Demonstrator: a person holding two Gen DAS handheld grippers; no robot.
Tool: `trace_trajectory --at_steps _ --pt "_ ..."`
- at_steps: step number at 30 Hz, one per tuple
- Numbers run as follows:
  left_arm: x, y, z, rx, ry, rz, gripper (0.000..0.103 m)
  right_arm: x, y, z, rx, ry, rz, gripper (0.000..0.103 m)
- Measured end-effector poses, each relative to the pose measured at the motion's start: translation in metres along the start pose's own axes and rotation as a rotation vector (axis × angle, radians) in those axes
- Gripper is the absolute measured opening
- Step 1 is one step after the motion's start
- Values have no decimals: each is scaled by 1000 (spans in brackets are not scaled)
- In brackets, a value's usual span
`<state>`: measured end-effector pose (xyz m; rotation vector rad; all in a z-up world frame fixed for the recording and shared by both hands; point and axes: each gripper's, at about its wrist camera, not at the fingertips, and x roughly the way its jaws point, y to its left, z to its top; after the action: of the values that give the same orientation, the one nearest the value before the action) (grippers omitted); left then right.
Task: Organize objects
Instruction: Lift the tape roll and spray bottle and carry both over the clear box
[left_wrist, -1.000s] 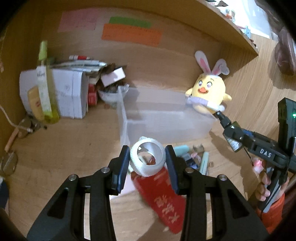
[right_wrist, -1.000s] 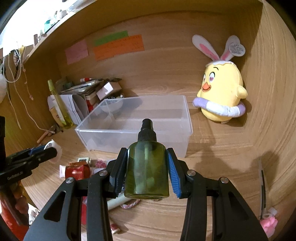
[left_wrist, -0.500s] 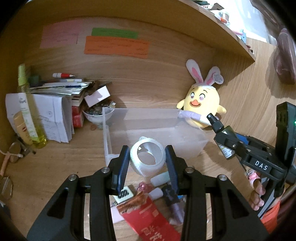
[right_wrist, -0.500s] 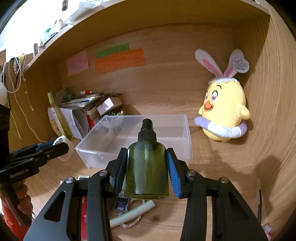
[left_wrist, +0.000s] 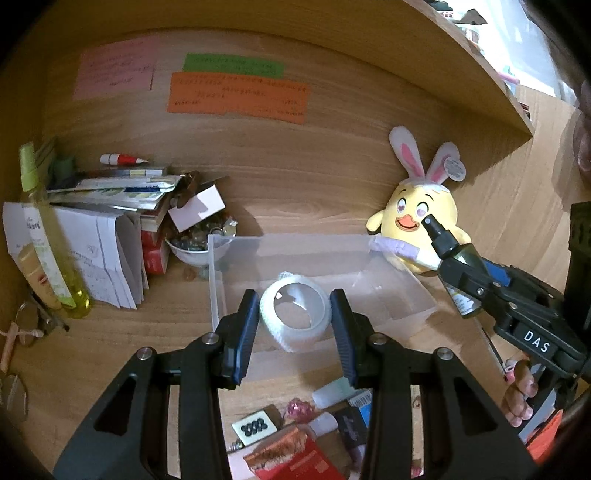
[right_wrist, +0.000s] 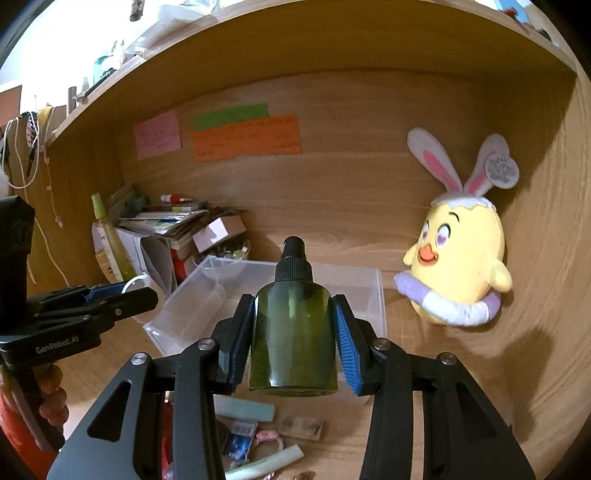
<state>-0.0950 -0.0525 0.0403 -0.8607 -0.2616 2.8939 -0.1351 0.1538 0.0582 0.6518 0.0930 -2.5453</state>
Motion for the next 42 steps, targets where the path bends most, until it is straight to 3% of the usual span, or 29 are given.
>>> trace_trajectory --at_steps 17,42 --pt "25 -6 30 39 -6 6 39 35 -9 37 -41 -4 -9 38" --pt "101 -8 11 79 199 23 39 110 -30 -3 12 211 8 38"
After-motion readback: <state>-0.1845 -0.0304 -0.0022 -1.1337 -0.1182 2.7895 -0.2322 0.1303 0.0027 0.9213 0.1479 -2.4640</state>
